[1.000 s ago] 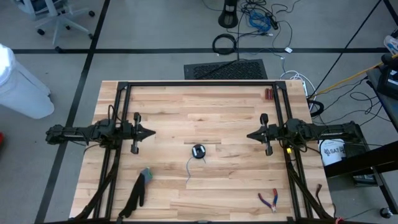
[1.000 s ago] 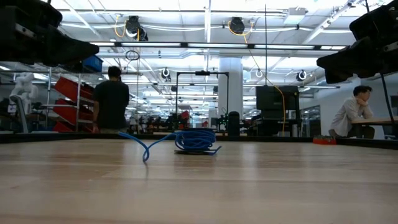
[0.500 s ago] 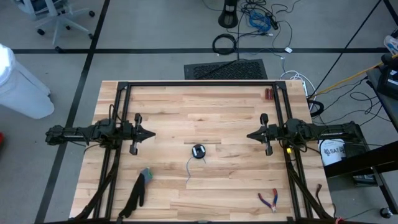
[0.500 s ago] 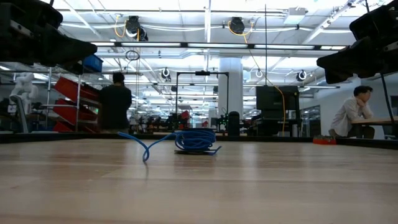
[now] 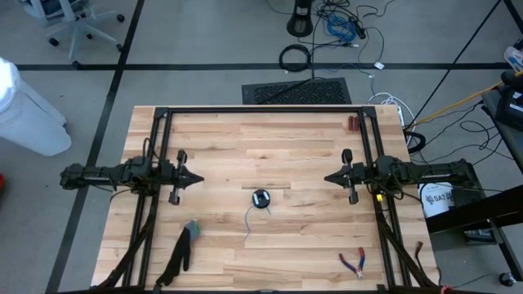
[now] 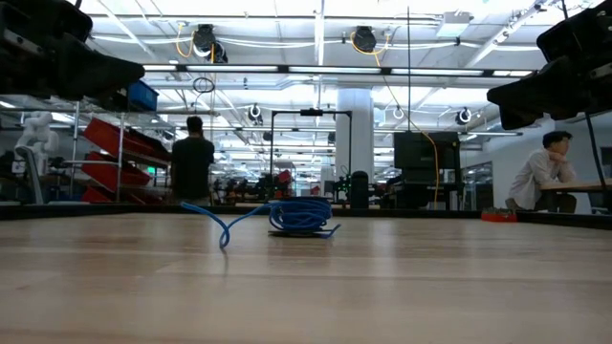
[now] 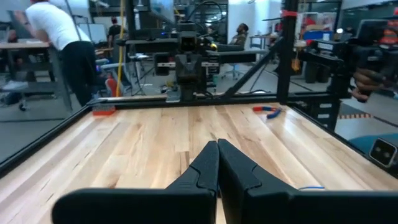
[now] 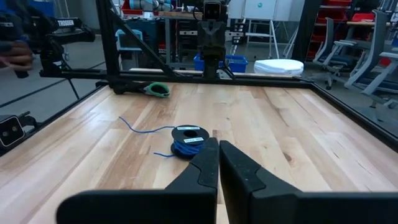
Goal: Coil cords
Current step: Return to home position
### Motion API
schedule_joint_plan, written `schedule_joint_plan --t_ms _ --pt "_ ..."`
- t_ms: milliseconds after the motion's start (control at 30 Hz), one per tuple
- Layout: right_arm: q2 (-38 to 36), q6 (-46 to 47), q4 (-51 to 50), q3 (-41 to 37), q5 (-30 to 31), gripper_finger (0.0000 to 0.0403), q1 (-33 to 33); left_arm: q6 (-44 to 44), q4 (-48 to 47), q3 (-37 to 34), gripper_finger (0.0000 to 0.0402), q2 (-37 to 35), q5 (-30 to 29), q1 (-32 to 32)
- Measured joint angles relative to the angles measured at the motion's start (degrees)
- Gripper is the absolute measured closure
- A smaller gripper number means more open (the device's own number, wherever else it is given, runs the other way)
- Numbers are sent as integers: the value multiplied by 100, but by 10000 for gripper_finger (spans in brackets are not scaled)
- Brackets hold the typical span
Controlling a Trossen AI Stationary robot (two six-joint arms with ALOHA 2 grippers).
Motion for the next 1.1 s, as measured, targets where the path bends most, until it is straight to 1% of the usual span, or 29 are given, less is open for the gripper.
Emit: schedule_joint_plan --t_ms 100,233,367,1100 --pt "0 -7 -1 0 0 403 -1 175 6 0 398 0 10 -57" --pt "0 -11 -1 0 2 403 -2 122 1 0 393 0 -60 -63" --pt "0 -11 -1 0 2 403 -2 -133 4 0 384 0 -73 -63" --pt "0 6 3 0 22 403 -1 -144 17 0 382 0 -84 -63"
